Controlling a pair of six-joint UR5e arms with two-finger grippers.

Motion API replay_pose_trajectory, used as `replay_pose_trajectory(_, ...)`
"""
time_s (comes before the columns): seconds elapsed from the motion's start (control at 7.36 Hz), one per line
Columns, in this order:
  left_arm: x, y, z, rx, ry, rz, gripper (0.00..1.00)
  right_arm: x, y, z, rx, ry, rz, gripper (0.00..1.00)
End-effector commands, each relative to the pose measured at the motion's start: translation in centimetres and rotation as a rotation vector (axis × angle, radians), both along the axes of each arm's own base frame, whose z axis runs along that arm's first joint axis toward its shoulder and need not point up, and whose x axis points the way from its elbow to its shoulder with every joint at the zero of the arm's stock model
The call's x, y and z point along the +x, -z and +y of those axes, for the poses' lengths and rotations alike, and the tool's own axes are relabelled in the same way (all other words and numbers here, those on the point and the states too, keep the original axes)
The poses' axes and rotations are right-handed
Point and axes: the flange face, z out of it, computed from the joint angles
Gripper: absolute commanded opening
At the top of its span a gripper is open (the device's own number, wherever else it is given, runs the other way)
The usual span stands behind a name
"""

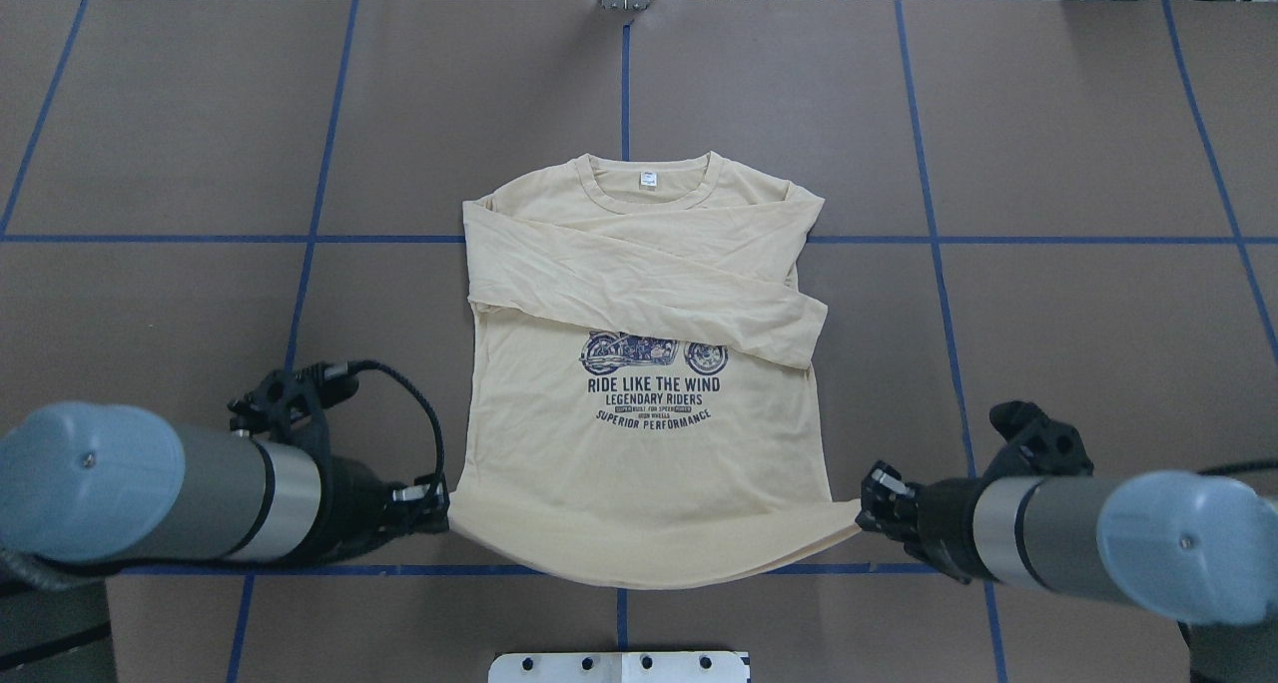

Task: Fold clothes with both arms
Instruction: 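Lift both hem corners and fold them toward the collar with both grippers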

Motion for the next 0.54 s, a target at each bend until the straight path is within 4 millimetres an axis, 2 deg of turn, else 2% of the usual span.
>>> replay_pose_trajectory(0.0, 1.2, -0.4, -11.7, 0.091, 0.087, -0.051, 0.0, 0.1, 2.5, -12.4, 0.023, 0.004, 0.087, 0.0)
replay_pose_trajectory(0.14, 0.9, -0.9, -15.7, 0.138, 0.114, -0.084, 0.0, -1.1, 3.4, -17.6, 0.031, -0.014, 0.172, 0.0)
replay_pose_trajectory(0.27, -0.2, -1.7, -18.1, 0.153, 0.142, -0.106, 0.0, -0.9, 4.0, -21.1, 0.035, -0.041, 0.208, 0.0)
replay_pose_trajectory(0.41, -2.0, -2.2, -20.6, 0.178, 0.182, -0.11, 0.0, 0.0, 3.7, -24.2, 0.024, -0.08, 0.228, 0.0)
